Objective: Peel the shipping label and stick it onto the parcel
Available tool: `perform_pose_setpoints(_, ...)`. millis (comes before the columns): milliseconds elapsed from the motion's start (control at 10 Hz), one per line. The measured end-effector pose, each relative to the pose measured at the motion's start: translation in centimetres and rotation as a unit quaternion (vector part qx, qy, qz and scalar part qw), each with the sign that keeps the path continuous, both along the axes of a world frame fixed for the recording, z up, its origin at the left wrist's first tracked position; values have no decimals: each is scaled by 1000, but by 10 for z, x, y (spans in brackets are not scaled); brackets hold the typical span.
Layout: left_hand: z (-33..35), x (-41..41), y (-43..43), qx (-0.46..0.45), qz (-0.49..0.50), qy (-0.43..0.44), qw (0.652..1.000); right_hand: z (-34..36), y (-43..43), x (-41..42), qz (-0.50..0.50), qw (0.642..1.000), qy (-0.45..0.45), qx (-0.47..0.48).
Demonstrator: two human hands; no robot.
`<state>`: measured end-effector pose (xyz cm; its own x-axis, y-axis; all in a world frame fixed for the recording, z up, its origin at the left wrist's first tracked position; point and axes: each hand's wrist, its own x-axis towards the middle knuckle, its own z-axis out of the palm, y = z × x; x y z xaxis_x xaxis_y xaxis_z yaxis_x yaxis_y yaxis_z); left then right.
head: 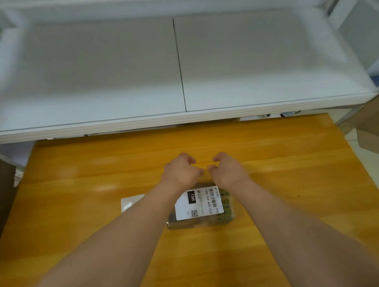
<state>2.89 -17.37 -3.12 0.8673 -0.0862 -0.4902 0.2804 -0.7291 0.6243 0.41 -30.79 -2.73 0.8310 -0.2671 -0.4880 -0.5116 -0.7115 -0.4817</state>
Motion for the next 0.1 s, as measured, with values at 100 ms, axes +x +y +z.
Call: perform_pose_setpoints(100, 26, 7, 6, -46, 0, -57, 997, 25, 9, 9, 1, 999, -45, 6)
